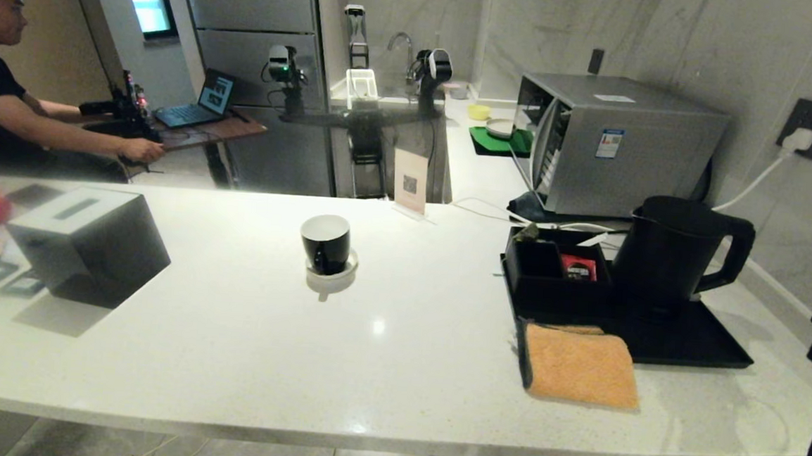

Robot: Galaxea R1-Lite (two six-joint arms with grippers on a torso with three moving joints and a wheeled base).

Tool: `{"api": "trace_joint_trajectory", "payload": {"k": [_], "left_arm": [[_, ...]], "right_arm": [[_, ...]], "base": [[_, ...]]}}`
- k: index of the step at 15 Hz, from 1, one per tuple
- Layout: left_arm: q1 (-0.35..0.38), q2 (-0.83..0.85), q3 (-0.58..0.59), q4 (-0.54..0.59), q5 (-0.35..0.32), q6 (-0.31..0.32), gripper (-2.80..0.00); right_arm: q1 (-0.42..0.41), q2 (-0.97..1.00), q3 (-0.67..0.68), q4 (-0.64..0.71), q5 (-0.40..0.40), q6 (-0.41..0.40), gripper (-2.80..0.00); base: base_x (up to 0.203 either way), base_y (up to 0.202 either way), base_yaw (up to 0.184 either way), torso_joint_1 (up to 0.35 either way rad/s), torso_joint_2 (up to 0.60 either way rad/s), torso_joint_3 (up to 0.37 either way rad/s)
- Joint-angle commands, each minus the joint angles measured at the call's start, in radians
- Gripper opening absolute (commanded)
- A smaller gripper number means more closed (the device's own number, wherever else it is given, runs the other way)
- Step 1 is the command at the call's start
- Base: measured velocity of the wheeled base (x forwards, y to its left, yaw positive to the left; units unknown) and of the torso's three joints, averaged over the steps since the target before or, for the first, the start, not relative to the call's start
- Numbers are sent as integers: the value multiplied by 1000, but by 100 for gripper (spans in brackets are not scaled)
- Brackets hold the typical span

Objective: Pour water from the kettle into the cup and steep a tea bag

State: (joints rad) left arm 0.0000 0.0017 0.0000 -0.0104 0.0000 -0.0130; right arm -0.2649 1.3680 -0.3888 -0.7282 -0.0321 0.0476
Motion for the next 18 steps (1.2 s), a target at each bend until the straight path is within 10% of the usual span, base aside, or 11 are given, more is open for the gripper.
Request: {"api": "trace_joint_trajectory", "payload": {"k": [1,8,9,18], "left_arm": [[0,0,0,0,0,-1,-280],[0,0,0,0,0,-1,-280],[0,0,0,0,0,-1,-280],[0,0,0,0,0,-1,-280]], "right_arm": [[-26,123,-30,-32,-4,-14,-280],[-65,322,-148,-119,-6,-32,-280],[-68,346,-161,-128,-6,-32,0],[-79,556,-376,-200,-15,-31,0]], "base": [[0,0,0,0,0,0],[0,0,0,0,0,0],[0,0,0,0,0,0],[0,0,0,0,0,0]]}}
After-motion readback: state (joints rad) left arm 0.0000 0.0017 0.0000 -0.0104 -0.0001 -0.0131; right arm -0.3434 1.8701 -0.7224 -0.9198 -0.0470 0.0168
